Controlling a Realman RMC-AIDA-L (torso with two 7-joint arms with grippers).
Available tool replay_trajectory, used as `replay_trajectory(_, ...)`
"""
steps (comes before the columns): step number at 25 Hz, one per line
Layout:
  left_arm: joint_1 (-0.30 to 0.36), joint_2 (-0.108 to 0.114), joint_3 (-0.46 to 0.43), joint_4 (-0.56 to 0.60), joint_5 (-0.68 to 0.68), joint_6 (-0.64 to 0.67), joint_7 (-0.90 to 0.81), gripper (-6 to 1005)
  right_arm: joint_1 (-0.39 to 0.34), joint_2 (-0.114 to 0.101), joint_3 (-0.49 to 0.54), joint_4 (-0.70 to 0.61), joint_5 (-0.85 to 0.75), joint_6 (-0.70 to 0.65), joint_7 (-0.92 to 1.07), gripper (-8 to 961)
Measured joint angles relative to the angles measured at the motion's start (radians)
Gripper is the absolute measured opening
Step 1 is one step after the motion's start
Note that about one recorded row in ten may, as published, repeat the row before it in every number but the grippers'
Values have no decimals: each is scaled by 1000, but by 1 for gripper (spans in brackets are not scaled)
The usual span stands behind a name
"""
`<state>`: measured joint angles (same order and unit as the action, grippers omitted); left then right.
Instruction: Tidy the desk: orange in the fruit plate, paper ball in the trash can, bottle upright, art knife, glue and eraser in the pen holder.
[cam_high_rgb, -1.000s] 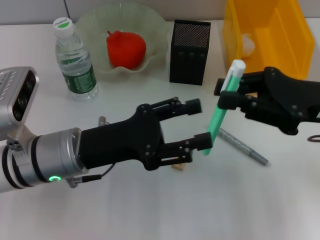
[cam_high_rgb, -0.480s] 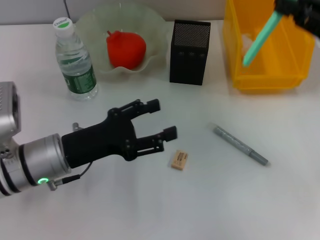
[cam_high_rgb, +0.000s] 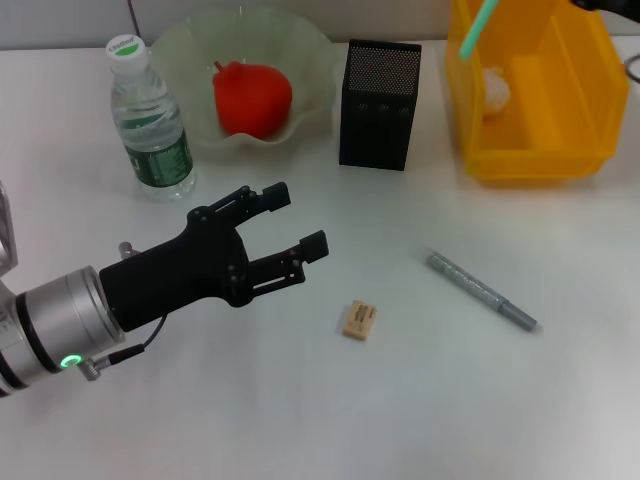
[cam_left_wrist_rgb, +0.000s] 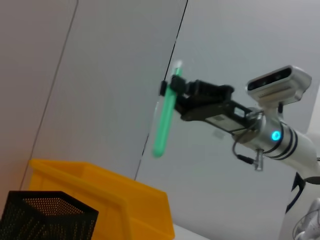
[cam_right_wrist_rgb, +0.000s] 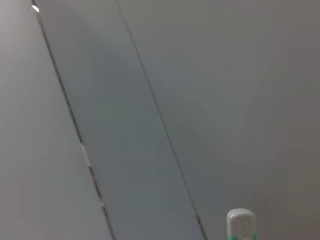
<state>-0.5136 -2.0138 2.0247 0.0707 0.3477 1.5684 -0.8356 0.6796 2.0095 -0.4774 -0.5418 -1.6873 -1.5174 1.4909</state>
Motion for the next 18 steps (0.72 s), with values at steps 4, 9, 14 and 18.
replay_trajectory(4, 5, -3, 0, 2, 3, -1, 1, 849, 23, 26, -71, -12, 0, 129, -22, 190)
replay_trajectory(9, 12, -6, 0, 3, 4, -1, 0, 849, 54, 63, -145, -12, 3, 278, -94, 190)
replay_trajectory(14, 19, -8, 0, 3, 4, 0, -5, 849, 91, 70, -164, 35, 6, 370, -142, 191)
replay_trajectory(18, 25, -11, 0, 4, 2, 0, -6, 849, 118, 71, -164, 74, 7, 417, -166, 192)
